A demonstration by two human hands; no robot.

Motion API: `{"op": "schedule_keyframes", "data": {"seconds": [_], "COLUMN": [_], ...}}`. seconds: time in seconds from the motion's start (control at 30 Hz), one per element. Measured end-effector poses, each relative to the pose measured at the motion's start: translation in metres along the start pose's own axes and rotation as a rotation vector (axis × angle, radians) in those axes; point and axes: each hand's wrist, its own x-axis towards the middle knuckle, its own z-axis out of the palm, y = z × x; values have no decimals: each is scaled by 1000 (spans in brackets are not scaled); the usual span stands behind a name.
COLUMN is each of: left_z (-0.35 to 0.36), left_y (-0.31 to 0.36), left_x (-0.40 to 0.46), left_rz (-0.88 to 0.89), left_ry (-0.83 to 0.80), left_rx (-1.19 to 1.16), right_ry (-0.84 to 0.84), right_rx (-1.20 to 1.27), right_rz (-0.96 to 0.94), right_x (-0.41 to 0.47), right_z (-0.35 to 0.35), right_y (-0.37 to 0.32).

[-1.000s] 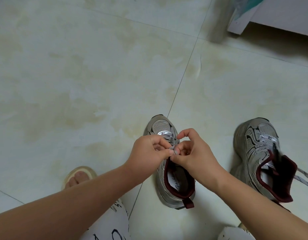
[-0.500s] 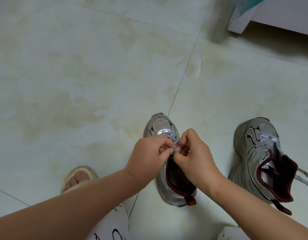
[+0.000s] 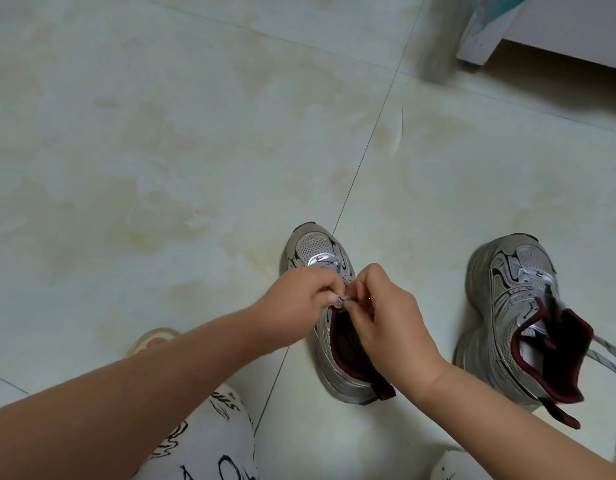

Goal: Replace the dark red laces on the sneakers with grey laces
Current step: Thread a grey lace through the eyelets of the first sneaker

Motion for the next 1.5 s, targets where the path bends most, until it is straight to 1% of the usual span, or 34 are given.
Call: {"op": "schedule_keyframes", "data": {"seconds": [0.13,0.23,0.33,0.4,0.63,0.73,0.8,0.9,1.0,1.07,1.1,1.13,1.2,1.23,1.3,1.33,1.37,1.4,1.43,1.5], "left_z": [-7,-12,-10,-6,1,3,2,-2,-13,-17,-18,-18,-16,-15,-13,-13,-13,-13,-13,-14], "left_y": [-7,-7,-4,-5,-5,-5,-6,-4,2,5,5,5,5,5,6,7,8,8,7,3], "left_x": [6,8,7,4,1,-2,-3,-3,2,6,8,10,12,13,14,14,15,15,14,14], "left_rz": [-136,-191,-243,-278,-366,-418,-430,-370,-232,-168,-146,-129,-94,-71,-26,-5,12,20,21,9], "left_ry": [-191,-268,-245,-222,-151,-122,-104,-49,0,-35,-56,-72,-89,-94,-101,-103,-104,-102,-98,-86], "left_rx": [-182,-277,-456,-526,-618,-709,-728,-624,-295,-101,-45,-8,47,73,134,168,196,215,231,238], "right_ry": [13,86,233,281,324,301,241,108,2,-50,-57,-55,-96,-127,-245,-253,-317,-404,-444,-398], "right_rx": [-33,-32,-108,-193,-363,-477,-552,-695,-794,-817,-802,-800,-801,-809,-891,-877,-838,-832,-817,-746], "right_rz": [-38,-40,-77,-123,-278,-353,-369,-366,-318,-328,-338,-349,-303,-277,-200,-196,-146,-50,7,88], "right_x": [2,3,2,0,2,4,4,7,11,10,9,8,5,4,5,5,4,6,7,6], "right_z": [2,8,12,12,11,9,6,0,0,0,1,3,4,2,-1,-3,-4,-6,-8,-10], "right_y": [4,11,18,23,20,19,17,9,-4,-10,-9,-7,-8,-15,-28,-28,-26,-28,-32,-28]}}
